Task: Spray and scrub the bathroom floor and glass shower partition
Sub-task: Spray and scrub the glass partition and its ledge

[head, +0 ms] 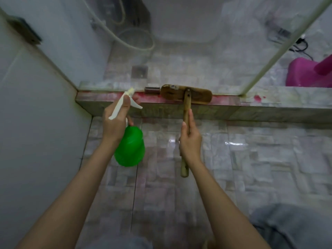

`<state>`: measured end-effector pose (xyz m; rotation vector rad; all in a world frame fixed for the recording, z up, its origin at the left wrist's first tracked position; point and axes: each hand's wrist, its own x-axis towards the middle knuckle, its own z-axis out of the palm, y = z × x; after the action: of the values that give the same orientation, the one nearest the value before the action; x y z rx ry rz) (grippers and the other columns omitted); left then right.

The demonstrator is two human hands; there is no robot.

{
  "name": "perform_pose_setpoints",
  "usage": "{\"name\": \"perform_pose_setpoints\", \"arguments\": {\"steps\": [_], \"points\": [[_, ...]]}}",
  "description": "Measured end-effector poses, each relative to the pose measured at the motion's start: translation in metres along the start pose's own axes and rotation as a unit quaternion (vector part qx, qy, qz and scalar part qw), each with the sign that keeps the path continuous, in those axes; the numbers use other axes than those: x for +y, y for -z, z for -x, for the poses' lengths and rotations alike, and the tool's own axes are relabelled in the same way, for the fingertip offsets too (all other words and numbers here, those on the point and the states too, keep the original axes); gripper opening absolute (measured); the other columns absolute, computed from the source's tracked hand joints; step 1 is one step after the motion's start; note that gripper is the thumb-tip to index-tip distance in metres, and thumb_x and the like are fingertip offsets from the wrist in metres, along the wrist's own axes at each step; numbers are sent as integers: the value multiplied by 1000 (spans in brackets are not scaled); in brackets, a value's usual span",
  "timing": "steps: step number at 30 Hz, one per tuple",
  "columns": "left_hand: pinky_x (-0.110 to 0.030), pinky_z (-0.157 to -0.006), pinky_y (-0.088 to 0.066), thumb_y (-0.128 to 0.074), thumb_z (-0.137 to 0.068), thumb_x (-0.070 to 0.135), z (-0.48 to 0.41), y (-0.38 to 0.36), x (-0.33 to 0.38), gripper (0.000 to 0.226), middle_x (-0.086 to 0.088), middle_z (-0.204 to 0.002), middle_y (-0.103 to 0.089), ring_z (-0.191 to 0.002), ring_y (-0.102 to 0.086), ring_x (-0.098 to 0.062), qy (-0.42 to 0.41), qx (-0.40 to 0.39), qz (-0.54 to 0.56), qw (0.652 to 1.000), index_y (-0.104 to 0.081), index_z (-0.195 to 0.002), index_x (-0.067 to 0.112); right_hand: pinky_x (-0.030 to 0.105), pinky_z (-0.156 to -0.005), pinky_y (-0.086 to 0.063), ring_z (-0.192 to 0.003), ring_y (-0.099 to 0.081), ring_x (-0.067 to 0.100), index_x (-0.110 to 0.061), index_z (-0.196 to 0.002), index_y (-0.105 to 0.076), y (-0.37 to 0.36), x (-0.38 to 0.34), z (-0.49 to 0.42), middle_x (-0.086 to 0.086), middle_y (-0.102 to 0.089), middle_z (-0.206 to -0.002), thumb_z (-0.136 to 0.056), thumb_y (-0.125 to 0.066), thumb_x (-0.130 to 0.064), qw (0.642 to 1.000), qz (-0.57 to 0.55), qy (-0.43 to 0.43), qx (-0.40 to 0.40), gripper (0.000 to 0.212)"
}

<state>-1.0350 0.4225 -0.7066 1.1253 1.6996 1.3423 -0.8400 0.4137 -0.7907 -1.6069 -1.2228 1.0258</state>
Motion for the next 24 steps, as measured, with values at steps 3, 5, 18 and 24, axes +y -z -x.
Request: {"name": "perform_pose_setpoints", "arguments": {"steps": [3,5,18,24], "points": [[-16,-51,-43,-43,-107,32,24,10,55,29,10,-64,-66,-44,-53,-2,38,-5,-27,999,-65,-103,51,29,-41,-42,-45,-39,14,-42,-147,-26,25,-62,16,-5,-45,-57,-102,-38,-29,997,10,-64,-32,48],[-18,-55,-46,-41,-107,33,40,19,95,33,-4,-96,-74,-47,-54,-1,65,7,-27,997,-70,-100,48,33,-43,-44,-45,-41,15,-41,-147,-26,49,-106,24,-1,-45,-57,-102,-39,-30,994,26,-96,-54,48],[-16,-69,-50,-38,-102,47,129,114,415,39,10,-91,-70,-67,-61,-8,153,122,14,981,-66,-119,26,27,-41,-35,-46,-40,14,-40,-148,-27,170,-442,93,7,-50,-60,-101,-41,-30,978,109,-56,-171,50],[-19,-66,-50,-39,-105,40,135,161,509,23,36,-90,-69,-59,-58,1,143,165,8,976,-61,-106,47,33,-44,-40,-49,-45,17,-42,-146,-29,171,-539,108,8,-56,-63,-100,-42,-29,970,124,-32,-208,49]]}}
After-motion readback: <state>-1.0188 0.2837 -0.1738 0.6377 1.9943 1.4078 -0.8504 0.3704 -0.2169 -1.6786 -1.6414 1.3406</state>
